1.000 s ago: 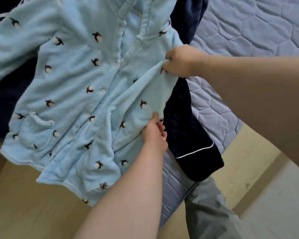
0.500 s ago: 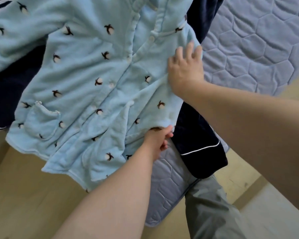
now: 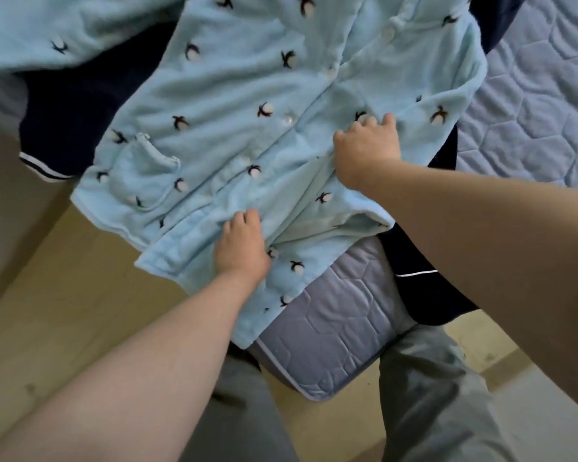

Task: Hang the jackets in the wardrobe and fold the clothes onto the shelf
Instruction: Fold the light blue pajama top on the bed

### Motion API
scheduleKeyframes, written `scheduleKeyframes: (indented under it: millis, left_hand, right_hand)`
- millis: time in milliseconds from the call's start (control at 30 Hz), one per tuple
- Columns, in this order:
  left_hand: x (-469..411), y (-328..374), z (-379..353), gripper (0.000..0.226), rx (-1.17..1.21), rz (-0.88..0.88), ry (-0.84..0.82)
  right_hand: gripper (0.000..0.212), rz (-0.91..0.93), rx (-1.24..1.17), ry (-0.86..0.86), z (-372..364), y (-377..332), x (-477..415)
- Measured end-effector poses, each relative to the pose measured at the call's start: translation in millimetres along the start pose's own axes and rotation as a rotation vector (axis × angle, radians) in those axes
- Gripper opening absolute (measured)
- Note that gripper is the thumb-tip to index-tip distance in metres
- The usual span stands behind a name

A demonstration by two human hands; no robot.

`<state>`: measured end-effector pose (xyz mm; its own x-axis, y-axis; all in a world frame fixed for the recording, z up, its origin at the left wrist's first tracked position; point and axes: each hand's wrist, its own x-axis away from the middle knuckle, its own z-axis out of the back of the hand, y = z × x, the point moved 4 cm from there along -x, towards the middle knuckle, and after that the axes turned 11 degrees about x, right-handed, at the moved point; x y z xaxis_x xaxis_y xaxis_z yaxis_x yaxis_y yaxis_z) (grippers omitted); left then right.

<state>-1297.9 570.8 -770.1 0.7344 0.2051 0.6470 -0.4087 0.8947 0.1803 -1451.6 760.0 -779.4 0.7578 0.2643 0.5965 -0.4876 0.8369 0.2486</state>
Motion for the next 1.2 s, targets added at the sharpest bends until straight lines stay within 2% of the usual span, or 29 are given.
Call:
scheduleKeyframes:
  millis: [100, 267, 333, 467, 533, 633, 700, 767, 867, 933, 1000, 1133, 1200]
  left_hand:
    - [-36, -20, 47, 0.042, 0.211, 0.112, -0.039]
    - [-66, -69, 119, 0.028, 0.296, 0.278, 0.347]
    - [-66, -82, 119, 0.045, 0.350, 0.385, 0.380]
    - [-56, -106, 90, 0.078, 0.537, 0.509, 0.313]
    - [-51, -119, 75, 0.080, 0.686, 0.574, 0.328]
    - [-50, -135, 63, 0.063, 0.921, 0.666, 0.390]
    - [-54, -145, 61, 0.041, 1.038, 0.626, 0.393]
    - [-57, -148, 70, 0.027, 1.025, 0.510, 0.423]
    - [-57, -139, 93, 0.042, 0.751, 0.292, 0.524]
    - [-57, -134, 104, 0.042, 0.611, 0.186, 0.590]
    - [-58, -134, 107, 0.039, 0.589, 0.158, 0.626]
    - [-64, -140, 108, 0.034, 0.666, 0.207, 0.655]
    - [-66, -142, 108, 0.035, 0.711, 0.225, 0.675]
  right_hand:
    - [0.030, -0.056, -0.044, 0.017, 12, -5, -9]
    - [0.045, -0.079, -0.010, 0.114, 26, -25, -9]
    - [0.051, -0.027, -0.014, 0.092, 25, -38, -6]
    - [0.058, 0.106, -0.050, 0.052, 24, -63, -3]
    - [0.055, 0.128, -0.086, 0.033, 24, -71, -5]
    - [0.051, 0.095, -0.206, 0.031, 24, -76, -13]
    - [0.052, 0.099, -0.251, 0.060, 25, -78, -19]
    - [0.057, 0.079, -0.264, 0.123, 28, -79, -22]
    - [0.058, 0.002, -0.327, 0.158, 33, -80, -24]
    - [0.040, 0.000, -0.286, 0.111, 33, -81, -29]
    - [0.027, -0.018, -0.263, 0.108, 35, -81, -34]
    - [0.024, -0.240, -0.492, 0.412, 50, -73, -35]
    - [0.025, -0.312, -0.561, 0.502, 56, -73, -33]
